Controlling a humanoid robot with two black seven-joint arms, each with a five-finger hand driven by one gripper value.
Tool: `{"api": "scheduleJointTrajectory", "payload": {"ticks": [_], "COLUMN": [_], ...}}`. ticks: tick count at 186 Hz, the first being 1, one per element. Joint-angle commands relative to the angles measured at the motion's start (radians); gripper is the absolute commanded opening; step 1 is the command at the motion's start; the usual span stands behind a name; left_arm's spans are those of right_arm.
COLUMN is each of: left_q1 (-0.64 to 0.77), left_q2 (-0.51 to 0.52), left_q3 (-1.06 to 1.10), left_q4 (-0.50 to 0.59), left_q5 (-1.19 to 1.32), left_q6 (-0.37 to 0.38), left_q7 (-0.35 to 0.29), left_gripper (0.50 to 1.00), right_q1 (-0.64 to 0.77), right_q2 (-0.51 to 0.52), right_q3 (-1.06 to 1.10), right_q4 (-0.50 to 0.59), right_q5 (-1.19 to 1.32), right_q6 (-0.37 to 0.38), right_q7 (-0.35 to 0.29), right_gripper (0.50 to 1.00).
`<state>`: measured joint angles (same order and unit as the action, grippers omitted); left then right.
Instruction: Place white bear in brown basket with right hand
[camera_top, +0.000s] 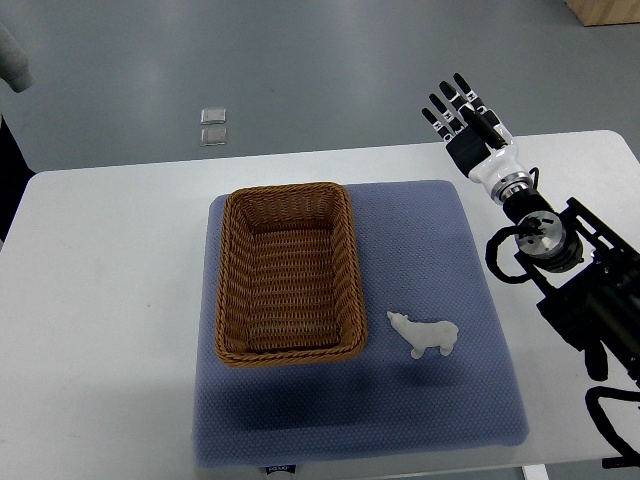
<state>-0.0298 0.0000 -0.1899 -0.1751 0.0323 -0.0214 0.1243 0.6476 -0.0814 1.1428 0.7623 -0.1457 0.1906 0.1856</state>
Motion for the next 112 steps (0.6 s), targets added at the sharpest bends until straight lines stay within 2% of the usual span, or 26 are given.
{"api": "scheduleJointTrajectory", "payload": {"ticks": [1,64,92,112], "left_q1": [0.001,0.001,0.001,0.001], "left_q2": [0.000,0.000,0.000,0.000], "left_q3": [0.000,0.001,0.000,0.001], "left_q4": [0.000,0.000,-0.001,-0.003], "left_q5": [0.000,0.000,0.000,0.000], "left_q6": [0.000,-0.002,-0.002,-0.002], "left_q7": [0.000,0.000,0.000,-0.002], "left_gripper": [1.000,1.000,1.000,1.000], "right_q1": [0.000,0.006,0.040,0.078], "right_q2": [0.000,-0.009,-0.054,-0.143], "right_q3": [0.000,-0.015,-0.069,-0.181], "right_q4": [-0.001,0.005,0.037,0.075], "right_q5": [0.000,-0.037,-0.138,-0.176], "right_q6": [0.000,0.007,0.004,0.024], "right_q7": [0.000,-0.005,-0.015,-0.029], "right_gripper": [0.926,0.928,0.928,0.928]}}
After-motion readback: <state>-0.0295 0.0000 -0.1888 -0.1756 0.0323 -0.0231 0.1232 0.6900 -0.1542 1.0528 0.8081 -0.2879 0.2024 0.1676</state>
